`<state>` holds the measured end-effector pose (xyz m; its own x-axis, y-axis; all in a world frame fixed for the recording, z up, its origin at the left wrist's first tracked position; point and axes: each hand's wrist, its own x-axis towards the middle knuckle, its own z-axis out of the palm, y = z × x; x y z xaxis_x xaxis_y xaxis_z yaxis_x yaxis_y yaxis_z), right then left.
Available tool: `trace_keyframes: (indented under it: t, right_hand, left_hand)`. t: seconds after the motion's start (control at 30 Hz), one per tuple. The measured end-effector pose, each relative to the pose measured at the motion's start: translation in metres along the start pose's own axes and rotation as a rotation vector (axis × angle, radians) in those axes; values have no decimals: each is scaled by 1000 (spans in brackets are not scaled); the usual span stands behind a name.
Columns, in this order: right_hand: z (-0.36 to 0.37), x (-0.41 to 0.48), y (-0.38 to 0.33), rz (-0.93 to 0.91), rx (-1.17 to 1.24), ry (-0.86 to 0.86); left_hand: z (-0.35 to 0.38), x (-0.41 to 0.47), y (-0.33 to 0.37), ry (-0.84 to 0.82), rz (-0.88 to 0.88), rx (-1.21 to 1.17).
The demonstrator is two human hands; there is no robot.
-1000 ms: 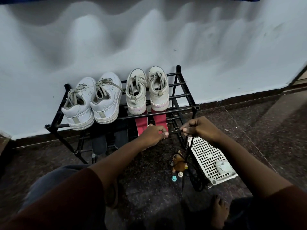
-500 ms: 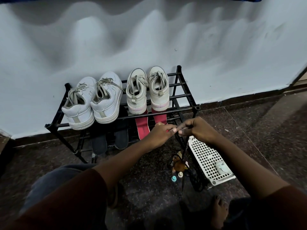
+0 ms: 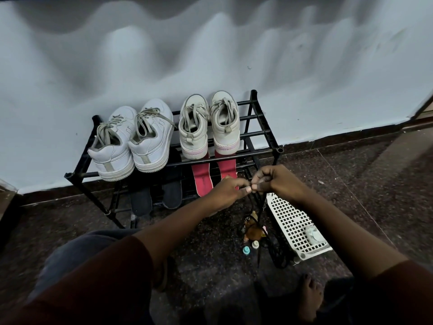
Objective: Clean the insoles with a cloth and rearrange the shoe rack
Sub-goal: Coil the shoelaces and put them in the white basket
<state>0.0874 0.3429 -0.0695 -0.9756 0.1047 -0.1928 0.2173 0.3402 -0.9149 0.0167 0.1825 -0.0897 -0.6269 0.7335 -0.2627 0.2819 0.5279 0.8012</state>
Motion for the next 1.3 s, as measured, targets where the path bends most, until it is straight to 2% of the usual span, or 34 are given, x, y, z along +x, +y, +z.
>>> trace_keyframes:
  t: [0.1,0.33,0.5,0.57,0.67,0.8,0.9,1.0,1.3]
  right_hand:
    - [0,2,1,8,30,9]
    - [-14,-4,5,43,45,57]
    - [-24,-5,6,42,84,122]
    - [-23,-4,3,24,106,126]
    - [-15,-3,-2,-8,78,99]
    - [-4,0,-7,-36,44,58]
    - [1,3,-7,-36,55,41]
    - [1,4,-5,-27,60,43]
    - [-19,-6,5,24,32,75]
  left_hand:
    - [-3,3,-1,29,9,0]
    - [-19,5,-17,48,-143,-98]
    - [-30,10,-42,153,-286,130]
    - [-30,10,-42,129,-309,257]
    - [-27,10,-37,72,-271,359]
    - [-19,6,-14,13,-73,161]
    - [-14,4,1,25,19,133]
    - [-15,7,-3,83,-18,132]
    - [-28,9,-45,60,-218,331]
